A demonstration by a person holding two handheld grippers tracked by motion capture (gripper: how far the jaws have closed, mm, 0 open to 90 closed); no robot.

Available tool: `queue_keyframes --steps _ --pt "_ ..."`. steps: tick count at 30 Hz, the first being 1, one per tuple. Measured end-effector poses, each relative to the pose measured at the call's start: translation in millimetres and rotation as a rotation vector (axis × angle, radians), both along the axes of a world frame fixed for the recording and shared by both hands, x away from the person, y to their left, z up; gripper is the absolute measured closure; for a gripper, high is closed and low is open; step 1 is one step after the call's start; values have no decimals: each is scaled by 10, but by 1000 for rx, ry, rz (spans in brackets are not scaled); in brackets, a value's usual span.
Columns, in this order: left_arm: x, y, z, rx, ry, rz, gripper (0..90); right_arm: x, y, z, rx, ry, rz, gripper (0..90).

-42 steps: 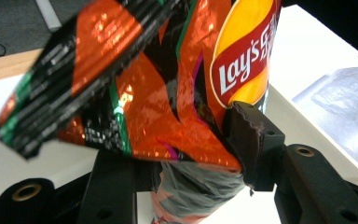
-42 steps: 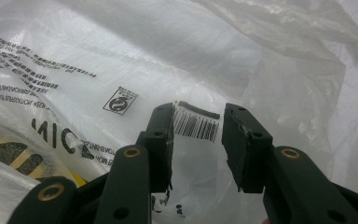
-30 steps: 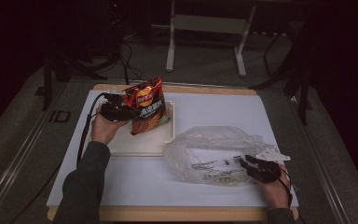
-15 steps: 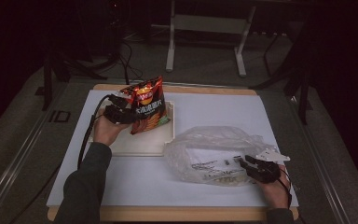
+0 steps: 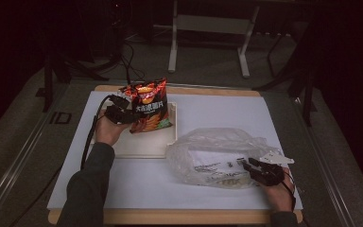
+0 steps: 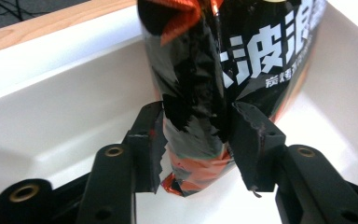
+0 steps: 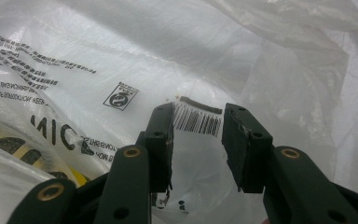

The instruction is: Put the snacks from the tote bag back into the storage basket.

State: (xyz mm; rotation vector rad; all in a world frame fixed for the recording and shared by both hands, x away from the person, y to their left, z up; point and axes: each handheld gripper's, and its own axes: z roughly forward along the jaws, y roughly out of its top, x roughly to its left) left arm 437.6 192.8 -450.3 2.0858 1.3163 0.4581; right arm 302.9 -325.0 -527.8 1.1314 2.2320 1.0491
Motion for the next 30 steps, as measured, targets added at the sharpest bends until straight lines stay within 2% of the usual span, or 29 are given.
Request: queue_keyframes --steps 9,13,18,23,30 --pt "35 -5 -13 -8 -3 25 621 3 7 -7 -1 2 1 634" --pt "56 6 -26 -28 -1 37 618 5 5 -9 -1 2 1 634" --pt "59 15 -31 -42 0 46 606 8 1 -13 1 3 1 634" --pt "33 42 -16 -53 -4 32 567 9 -3 -14 1 4 1 634" --pt "-43 94 71 -82 -38 38 525 10 -5 -19 0 6 1 634"
